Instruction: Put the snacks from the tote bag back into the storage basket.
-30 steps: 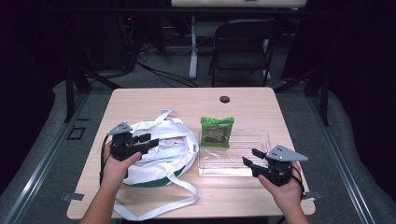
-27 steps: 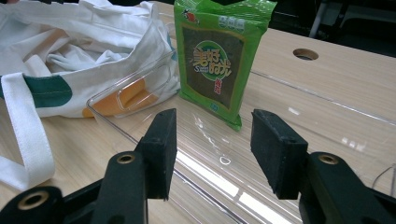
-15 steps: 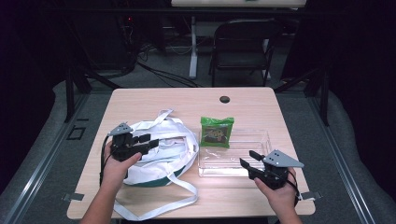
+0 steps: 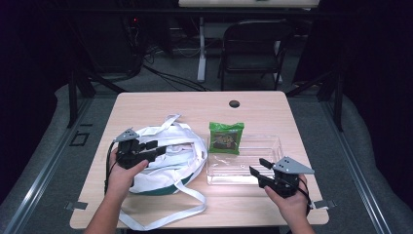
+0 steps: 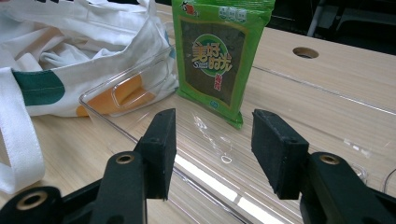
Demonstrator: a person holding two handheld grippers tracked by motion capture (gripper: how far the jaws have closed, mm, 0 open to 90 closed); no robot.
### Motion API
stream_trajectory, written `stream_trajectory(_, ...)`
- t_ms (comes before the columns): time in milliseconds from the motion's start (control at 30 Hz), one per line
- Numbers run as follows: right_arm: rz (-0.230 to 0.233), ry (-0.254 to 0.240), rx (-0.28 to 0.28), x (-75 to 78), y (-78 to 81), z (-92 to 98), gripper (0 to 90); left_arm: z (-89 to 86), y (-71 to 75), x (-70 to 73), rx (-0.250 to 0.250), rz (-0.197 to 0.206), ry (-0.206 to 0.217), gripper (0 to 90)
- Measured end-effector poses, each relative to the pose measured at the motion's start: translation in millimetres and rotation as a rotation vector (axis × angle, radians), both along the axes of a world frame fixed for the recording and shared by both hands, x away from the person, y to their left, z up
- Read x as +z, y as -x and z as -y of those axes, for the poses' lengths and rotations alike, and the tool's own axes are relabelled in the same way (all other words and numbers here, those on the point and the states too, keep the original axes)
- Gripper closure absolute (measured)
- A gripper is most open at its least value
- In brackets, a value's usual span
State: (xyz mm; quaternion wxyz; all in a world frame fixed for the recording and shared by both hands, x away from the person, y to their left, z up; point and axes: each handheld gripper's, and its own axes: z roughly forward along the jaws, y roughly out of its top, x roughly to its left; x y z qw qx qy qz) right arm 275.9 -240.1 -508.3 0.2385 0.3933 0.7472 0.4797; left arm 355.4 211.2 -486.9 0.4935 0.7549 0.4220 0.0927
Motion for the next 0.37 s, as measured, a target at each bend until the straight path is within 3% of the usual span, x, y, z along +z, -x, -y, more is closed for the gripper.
stream_trajectory(267,-0.017,0.009,0.003,-2.0,-1.9,-0.4,49.2,-0.4,-0.2,-0.2,0.007,-0.003,0.006,49.4)
stream_trajectory(367,0.006,0.008,-0.006,0.6,-1.9,0.3,49.2,-1.6,-0.4,0.5,0.016,0.004,0.010,48.5)
